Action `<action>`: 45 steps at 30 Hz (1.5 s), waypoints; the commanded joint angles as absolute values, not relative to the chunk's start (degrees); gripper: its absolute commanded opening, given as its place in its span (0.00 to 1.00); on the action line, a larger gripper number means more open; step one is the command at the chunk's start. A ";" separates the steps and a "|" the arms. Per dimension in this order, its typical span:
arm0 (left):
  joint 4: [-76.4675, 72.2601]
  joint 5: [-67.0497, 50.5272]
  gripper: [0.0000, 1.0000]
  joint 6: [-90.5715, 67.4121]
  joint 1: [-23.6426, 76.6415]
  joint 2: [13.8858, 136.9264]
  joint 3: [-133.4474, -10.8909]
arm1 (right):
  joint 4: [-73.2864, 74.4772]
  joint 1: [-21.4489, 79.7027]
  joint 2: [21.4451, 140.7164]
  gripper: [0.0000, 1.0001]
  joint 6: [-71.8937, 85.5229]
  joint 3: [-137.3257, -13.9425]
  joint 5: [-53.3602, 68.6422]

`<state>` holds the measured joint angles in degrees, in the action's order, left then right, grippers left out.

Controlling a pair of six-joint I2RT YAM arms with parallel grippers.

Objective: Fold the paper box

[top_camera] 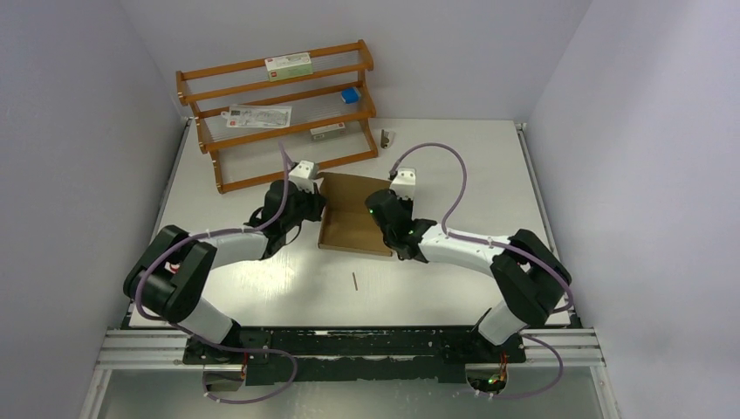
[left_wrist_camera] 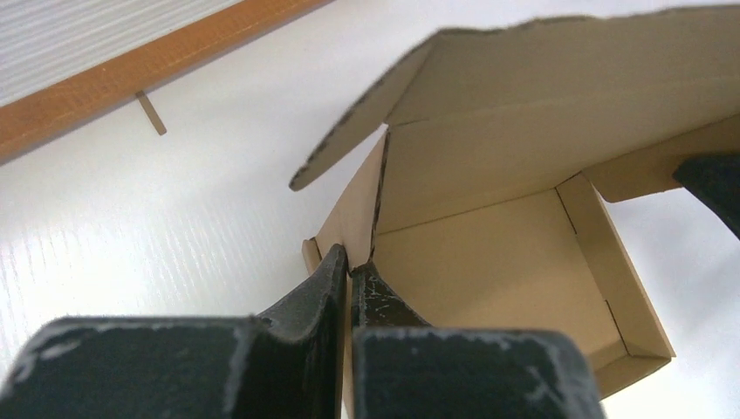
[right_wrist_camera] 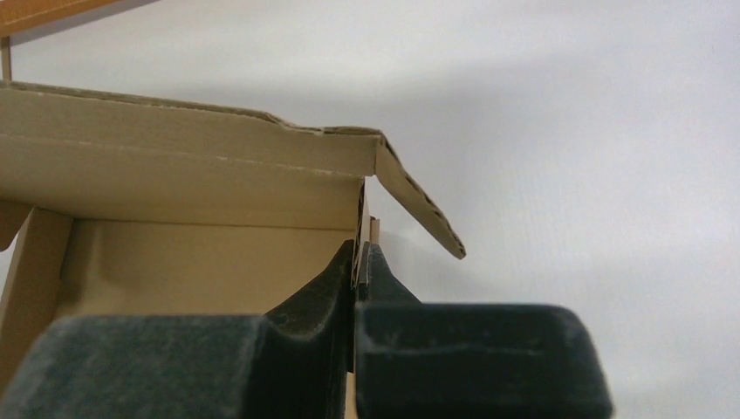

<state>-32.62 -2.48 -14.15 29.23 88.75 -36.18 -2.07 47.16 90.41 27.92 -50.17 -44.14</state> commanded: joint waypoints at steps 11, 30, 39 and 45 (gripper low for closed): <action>-36.68 -8.30 0.05 -21.18 33.44 84.30 -25.26 | -9.69 55.13 88.63 0.00 36.43 -40.90 -47.53; -18.70 -3.49 0.33 -22.51 33.66 62.76 -20.94 | -12.67 56.84 78.51 0.35 30.72 -33.79 -42.66; 10.53 1.48 0.56 -26.30 33.45 45.66 -27.20 | -1.44 56.14 68.68 0.57 22.99 -36.51 -35.13; 24.50 4.34 0.68 -26.23 33.11 45.05 -35.96 | 3.01 44.72 63.38 0.71 6.55 -40.40 -15.73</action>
